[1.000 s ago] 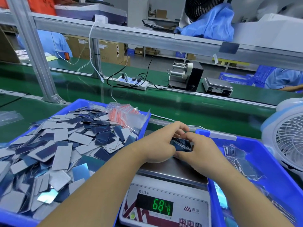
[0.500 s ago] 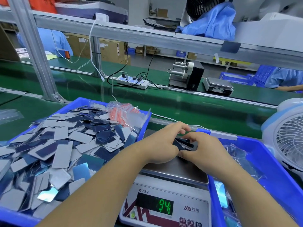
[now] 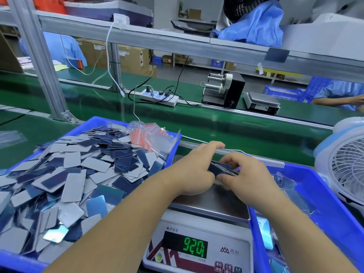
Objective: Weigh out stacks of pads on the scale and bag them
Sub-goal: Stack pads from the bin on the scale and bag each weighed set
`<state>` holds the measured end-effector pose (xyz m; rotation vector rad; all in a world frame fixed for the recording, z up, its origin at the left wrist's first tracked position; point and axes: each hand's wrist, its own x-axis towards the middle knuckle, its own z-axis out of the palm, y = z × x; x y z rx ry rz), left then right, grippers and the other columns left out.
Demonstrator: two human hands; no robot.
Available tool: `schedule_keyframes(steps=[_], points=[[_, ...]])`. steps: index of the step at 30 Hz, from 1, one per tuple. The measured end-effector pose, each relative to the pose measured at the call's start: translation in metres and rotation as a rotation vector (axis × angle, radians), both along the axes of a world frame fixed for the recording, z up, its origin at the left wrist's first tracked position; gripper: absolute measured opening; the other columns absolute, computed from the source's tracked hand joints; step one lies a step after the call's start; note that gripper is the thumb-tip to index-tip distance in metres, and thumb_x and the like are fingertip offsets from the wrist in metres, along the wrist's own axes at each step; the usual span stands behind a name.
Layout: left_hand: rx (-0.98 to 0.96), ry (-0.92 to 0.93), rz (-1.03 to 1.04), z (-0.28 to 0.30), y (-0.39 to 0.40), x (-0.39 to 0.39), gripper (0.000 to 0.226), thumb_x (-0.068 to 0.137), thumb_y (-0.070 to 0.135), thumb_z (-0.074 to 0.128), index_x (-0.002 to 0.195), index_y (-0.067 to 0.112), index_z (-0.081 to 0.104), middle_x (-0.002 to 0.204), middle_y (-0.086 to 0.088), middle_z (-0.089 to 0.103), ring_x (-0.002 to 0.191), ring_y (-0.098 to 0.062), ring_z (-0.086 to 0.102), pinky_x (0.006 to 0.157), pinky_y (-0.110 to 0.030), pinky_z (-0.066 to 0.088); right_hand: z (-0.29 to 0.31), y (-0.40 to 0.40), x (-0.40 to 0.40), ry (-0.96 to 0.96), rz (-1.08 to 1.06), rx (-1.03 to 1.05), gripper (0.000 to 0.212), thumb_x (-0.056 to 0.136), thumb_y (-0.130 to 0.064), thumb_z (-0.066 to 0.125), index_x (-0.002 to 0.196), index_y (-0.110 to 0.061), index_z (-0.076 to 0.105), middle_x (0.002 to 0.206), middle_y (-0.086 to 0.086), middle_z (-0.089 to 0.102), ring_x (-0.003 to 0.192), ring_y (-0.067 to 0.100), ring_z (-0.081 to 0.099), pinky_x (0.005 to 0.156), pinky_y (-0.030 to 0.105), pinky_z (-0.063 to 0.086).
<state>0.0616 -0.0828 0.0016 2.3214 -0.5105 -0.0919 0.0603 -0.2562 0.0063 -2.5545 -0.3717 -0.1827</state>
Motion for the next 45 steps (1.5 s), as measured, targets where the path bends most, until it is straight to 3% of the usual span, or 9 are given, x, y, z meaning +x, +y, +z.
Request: schedule_keyframes(steps=[3, 5, 10, 18, 27, 32, 34, 41, 45], points=[[0.451, -0.05, 0.042, -0.009, -0.003, 0.002, 0.07, 0.093, 0.024, 0.044, 0.156, 0.027, 0.016, 0.163, -0.003, 0.02, 0.153, -0.025, -0.006, 0.123, -0.05, -0.005, -0.005, 0.005, -0.003, 0.027, 0.008, -0.026, 0.027, 0.077, -0.032, 0.076, 0.09, -0.042, 0.056, 0.081, -0.027, 0.057, 0.078, -0.007, 0.053, 0.062, 0.004, 0.037], [0.547, -0.037, 0.053, -0.013, -0.007, 0.002, 0.072, 0.095, 0.032, 0.038, 0.159, 0.024, 0.005, 0.166, -0.006, 0.01, 0.152, -0.027, -0.016, 0.121, -0.053, -0.013, -0.008, 0.007, -0.003, 0.017, 0.013, -0.026, 0.025, 0.078, -0.031, 0.074, 0.093, -0.042, 0.057, 0.081, -0.028, 0.056, 0.077, -0.008, 0.052, 0.063, 0.004, 0.036], [0.5, -0.01, 0.015, -0.011, -0.015, -0.002, 0.078, 0.093, 0.026, 0.036, 0.159, 0.016, -0.005, 0.167, -0.008, 0.005, 0.153, -0.025, -0.014, 0.123, -0.049, -0.01, -0.01, 0.01, -0.002, -0.017, 0.011, -0.109, 0.02, 0.081, -0.027, 0.066, 0.099, -0.034, 0.066, 0.09, -0.015, 0.066, 0.087, 0.012, 0.059, 0.071, 0.027, 0.045], [0.413, 0.003, -0.033, -0.005, -0.017, -0.006, 0.074, 0.091, 0.012, 0.04, 0.157, 0.01, 0.008, 0.163, -0.005, 0.02, 0.154, -0.023, -0.007, 0.123, -0.05, -0.007, -0.006, 0.004, 0.0, -0.005, 0.041, -0.136, 0.012, 0.079, -0.029, 0.064, 0.09, -0.03, 0.069, 0.076, -0.012, 0.063, 0.072, 0.001, 0.053, 0.053, 0.013, 0.031], [0.191, 0.094, -0.037, -0.005, -0.014, -0.002, 0.082, 0.09, 0.006, 0.041, 0.159, 0.017, -0.002, 0.167, -0.008, 0.011, 0.154, -0.015, -0.001, 0.121, -0.031, -0.007, -0.004, 0.002, 0.0, 0.073, 0.093, -0.289, 0.015, 0.093, -0.036, 0.054, 0.101, -0.028, 0.063, 0.09, -0.006, 0.046, 0.084, 0.017, 0.052, 0.071, 0.032, 0.04], [-0.189, 0.122, 0.103, 0.005, -0.005, 0.0, 0.08, 0.086, 0.004, 0.039, 0.157, 0.037, 0.017, 0.162, 0.008, 0.028, 0.14, -0.011, 0.035, 0.113, -0.034, 0.034, 0.0, 0.0, 0.0, -0.034, 0.044, -0.182, 0.009, 0.087, -0.026, 0.064, 0.094, -0.03, 0.067, 0.078, -0.014, 0.058, 0.076, 0.008, 0.053, 0.059, 0.016, 0.035], [-0.429, 0.196, 0.125, 0.009, -0.008, -0.003, 0.078, 0.085, -0.004, 0.036, 0.151, 0.036, 0.029, 0.157, 0.007, 0.037, 0.131, -0.008, 0.043, 0.113, -0.039, 0.036, 0.0, 0.001, -0.001, -0.028, 0.048, -0.138, 0.012, 0.086, -0.026, 0.066, 0.094, -0.035, 0.067, 0.077, -0.019, 0.057, 0.074, 0.0, 0.052, 0.057, 0.011, 0.032], [-0.566, 0.295, 0.02, 0.007, -0.021, -0.008, 0.082, 0.079, -0.015, 0.033, 0.145, 0.034, 0.034, 0.152, 0.0, 0.041, 0.146, -0.012, 0.029, 0.115, -0.037, 0.031, -0.006, 0.009, -0.005, 0.019, 0.083, -0.187, 0.015, 0.087, -0.027, 0.058, 0.073, -0.033, 0.053, 0.083, -0.009, 0.057, 0.078, 0.015, 0.053, 0.056, 0.025, 0.036], [-0.617, 0.351, -0.043, 0.01, -0.021, -0.011, 0.082, 0.067, 0.001, 0.037, 0.139, 0.041, 0.038, 0.15, 0.005, 0.043, 0.143, -0.012, 0.033, 0.095, -0.031, 0.036, -0.008, 0.014, -0.006, -0.027, 0.121, -0.232, 0.031, 0.089, -0.028, 0.055, 0.065, -0.038, 0.037, 0.079, -0.013, 0.042, 0.07, 0.009, 0.042, 0.052, 0.022, 0.027]])
